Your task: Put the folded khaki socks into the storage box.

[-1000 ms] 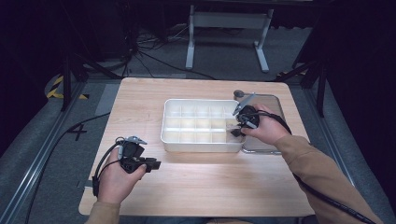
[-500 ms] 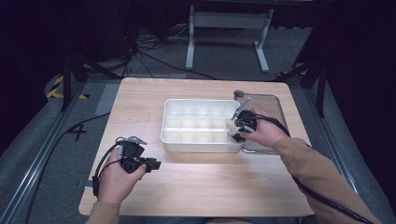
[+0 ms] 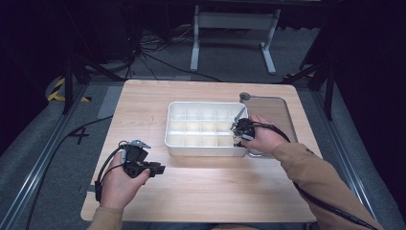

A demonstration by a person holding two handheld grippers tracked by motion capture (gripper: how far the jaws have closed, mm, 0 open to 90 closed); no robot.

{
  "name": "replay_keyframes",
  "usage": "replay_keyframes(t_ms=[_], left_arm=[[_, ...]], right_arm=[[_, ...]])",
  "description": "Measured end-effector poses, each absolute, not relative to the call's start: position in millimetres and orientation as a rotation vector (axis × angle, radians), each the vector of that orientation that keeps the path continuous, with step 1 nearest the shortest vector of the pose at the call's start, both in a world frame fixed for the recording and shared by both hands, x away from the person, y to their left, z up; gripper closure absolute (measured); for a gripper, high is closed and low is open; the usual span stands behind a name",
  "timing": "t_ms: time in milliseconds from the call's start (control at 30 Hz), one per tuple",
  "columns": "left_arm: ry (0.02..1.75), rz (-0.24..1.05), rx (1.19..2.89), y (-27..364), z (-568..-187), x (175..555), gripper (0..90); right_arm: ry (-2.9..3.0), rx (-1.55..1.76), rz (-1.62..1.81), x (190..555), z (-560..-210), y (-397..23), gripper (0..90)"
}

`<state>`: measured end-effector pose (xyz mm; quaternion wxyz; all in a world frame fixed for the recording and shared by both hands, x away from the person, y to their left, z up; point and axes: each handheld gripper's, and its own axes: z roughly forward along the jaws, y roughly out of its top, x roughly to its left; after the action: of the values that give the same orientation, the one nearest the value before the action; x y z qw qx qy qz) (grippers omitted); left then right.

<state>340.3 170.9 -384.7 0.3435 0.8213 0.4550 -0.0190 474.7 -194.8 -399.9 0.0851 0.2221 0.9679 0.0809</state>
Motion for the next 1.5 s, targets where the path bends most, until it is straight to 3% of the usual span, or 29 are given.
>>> replay_keyframes(t_ms=[167,333,500,633,700,800,1100,1367,1500], left_arm=[[1.182,-0.052,2.136,171.0,-385.4,340.9,71.5],[1.184,-0.052,2.138,171.5,-385.2,341.2,71.5],[1.184,-0.053,2.137,170.5,-385.9,341.4,71.7],[1.176,-0.054,2.144,169.9,-385.8,341.4,71.0],[1.180,-0.060,2.141,168.9,-386.1,341.2,70.6],[1.183,-0.063,2.141,168.5,-386.4,341.3,70.6],[1.177,-0.058,2.142,170.1,-385.0,340.6,70.5],[1.178,-0.061,2.140,167.9,-385.7,340.8,70.3],[1.170,-0.058,2.145,167.8,-385.8,344.7,70.4]], right_arm=[[2.892,0.681,0.280,475.2,-398.9,-196.7,72.5],[2.913,0.742,0.375,476.1,-389.3,-201.6,61.9],[2.903,0.763,0.467,474.9,-373.3,-204.7,61.7],[2.879,0.749,0.544,474.9,-363.2,-202.6,69.1],[2.877,0.719,0.535,475.2,-361.6,-200.6,79.2],[2.898,0.698,0.487,475.8,-366.7,-197.3,87.2],[2.947,0.722,0.375,480.1,-394.9,-193.8,88.4],[2.941,0.789,0.455,480.7,-397.5,-201.1,84.9],[2.937,0.855,0.543,479.3,-390.8,-205.5,73.1]])
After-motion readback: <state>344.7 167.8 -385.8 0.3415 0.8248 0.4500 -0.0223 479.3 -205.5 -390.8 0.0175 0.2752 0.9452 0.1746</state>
